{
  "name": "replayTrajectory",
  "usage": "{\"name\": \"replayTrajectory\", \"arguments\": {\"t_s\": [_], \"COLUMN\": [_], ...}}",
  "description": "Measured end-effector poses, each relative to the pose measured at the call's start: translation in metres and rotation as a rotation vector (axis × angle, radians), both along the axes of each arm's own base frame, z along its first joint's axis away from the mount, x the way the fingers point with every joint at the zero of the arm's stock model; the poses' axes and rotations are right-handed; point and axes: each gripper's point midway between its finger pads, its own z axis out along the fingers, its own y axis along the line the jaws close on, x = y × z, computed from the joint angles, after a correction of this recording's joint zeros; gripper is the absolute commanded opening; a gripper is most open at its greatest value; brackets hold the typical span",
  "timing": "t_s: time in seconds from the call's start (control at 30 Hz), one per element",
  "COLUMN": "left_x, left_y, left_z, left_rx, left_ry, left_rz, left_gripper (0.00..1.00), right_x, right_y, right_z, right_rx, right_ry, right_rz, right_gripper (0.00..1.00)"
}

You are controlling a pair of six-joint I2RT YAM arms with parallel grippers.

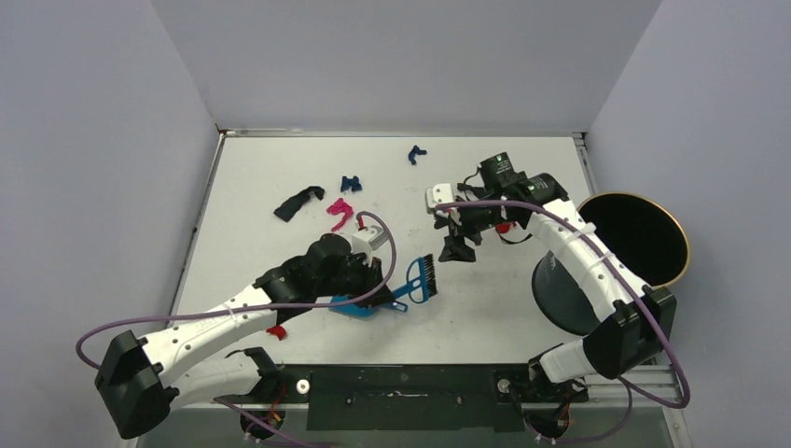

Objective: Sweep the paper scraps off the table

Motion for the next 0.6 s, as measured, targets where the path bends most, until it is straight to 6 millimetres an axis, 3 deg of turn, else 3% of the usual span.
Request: {"name": "replayTrajectory", "arguments": {"t_s": [0.07,0.13,0.3,0.47,0.6], "left_x": [-0.014,-0.027,-0.049,-0.055,-0.052], "left_y": [0.006,0.012,0.025,0.031,0.029], "left_z": [0.006,0.009,0.003,0.002,0.008], "left_rx": [0.003,0.007,0.053,0.088,0.082], "left_ry": [-0.019,-0.039,-0.044,-0.047,-0.077], "left_rz": [-0.07,-0.138,-0.258,-0.298,-0.31], "left_gripper": [0.0,0.0,0.0,0.0,0.0], "right_x": [0.003,-0.005,-0.037,-0.07,-0.08], "right_y": [-0.009,-0.012,0.002,0.018,0.025], "right_z": [-0.002,-0.013,-0.046,-0.064,-0.068], "right_rx": [-0.001,-0.018,-0.062,-0.099,-0.099], "right_ry": [0.025,0.085,0.224,0.284,0.305], "right_rz": [0.014,0.048,0.157,0.238,0.252], "right_gripper": [0.75,0.77,0.76,0.72,0.63]}}
